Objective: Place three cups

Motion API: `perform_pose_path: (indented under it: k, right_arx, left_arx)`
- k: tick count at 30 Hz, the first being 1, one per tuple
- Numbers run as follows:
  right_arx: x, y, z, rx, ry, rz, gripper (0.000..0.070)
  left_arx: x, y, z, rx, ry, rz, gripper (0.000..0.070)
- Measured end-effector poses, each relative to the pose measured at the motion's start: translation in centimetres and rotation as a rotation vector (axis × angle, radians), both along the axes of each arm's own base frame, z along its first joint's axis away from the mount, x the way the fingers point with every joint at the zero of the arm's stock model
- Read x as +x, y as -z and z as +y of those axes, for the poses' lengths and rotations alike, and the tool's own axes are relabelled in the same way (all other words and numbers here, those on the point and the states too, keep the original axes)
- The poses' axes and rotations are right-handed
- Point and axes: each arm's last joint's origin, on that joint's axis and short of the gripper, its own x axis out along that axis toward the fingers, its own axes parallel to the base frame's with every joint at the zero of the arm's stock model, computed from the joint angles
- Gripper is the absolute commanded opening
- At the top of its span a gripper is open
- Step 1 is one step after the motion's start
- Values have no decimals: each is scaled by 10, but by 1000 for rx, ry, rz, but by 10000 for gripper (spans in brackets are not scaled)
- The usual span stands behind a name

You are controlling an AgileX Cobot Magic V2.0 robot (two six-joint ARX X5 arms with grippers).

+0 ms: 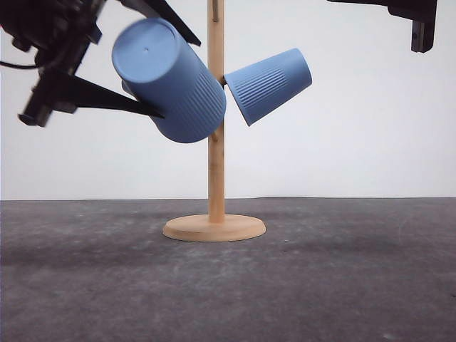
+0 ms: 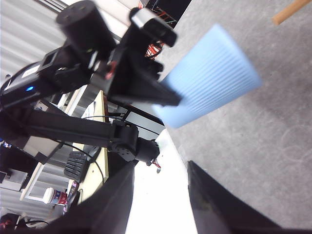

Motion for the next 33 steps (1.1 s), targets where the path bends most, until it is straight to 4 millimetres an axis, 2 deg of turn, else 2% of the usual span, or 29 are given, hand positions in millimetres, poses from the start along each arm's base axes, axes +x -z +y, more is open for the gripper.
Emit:
perform_pose_path:
  k: [12, 18, 25, 33]
  right_arx:
    - [0, 0, 0, 0, -2, -8, 216]
    - [0, 0, 0, -1, -2, -4, 216]
    - [0, 0, 0, -1, -2, -3, 216]
    - [0, 0, 0, -1, -2, -3, 216]
  left_arx:
    - [38, 19, -13, -48, -29, 48, 431]
    - [57, 17, -15, -64, -50, 34, 431]
    - [69, 29, -6, -49, -90, 76, 431]
    - [73, 31, -2, -56, -101, 72, 432]
